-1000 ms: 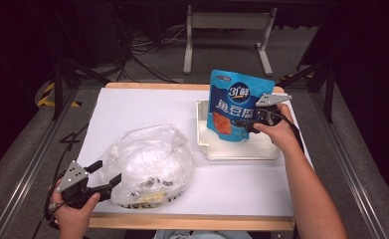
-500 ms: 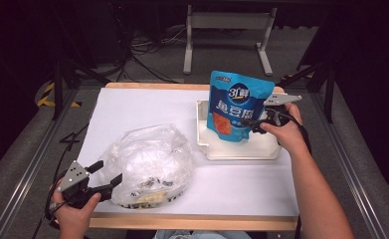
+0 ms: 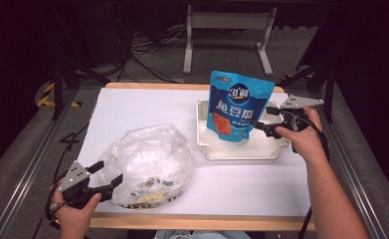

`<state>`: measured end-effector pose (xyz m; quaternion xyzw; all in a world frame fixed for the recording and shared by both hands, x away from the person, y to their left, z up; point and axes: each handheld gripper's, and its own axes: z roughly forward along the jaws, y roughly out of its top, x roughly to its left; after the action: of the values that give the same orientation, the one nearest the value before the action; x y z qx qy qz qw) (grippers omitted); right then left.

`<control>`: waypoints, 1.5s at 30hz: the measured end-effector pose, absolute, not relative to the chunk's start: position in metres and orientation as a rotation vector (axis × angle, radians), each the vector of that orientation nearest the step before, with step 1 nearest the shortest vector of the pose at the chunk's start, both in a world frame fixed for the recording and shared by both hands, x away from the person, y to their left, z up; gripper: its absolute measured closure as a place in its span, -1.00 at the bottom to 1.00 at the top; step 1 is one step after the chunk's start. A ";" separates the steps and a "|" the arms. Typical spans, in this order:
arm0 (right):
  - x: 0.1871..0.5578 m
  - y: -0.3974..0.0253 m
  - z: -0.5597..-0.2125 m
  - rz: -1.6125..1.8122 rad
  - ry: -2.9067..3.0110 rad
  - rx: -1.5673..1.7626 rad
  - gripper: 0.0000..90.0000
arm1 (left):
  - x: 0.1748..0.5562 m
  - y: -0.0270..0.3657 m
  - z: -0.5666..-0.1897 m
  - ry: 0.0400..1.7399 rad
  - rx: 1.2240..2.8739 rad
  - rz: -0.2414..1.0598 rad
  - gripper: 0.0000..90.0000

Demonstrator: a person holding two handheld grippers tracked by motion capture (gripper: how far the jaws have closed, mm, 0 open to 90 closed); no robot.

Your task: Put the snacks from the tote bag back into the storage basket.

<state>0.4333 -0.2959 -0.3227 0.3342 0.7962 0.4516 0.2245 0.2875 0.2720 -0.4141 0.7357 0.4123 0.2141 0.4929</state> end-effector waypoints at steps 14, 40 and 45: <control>0.379 -0.296 -0.302 1.318 2.235 0.862 -0.51 | 0.287 0.270 -0.414 0.995 1.790 0.523 -0.56; 0.325 -0.262 -0.345 1.324 2.325 0.758 -0.59 | 0.287 0.270 -0.413 0.930 1.818 0.497 -0.64; 0.324 -0.258 -0.362 1.289 2.352 0.766 -0.59 | 0.287 0.270 -0.413 0.922 1.822 0.497 -0.69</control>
<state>0.3244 -0.2584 -0.3620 0.2703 0.8302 0.4549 0.1756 0.2868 0.2697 -0.4129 0.7524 0.3808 0.2052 0.4967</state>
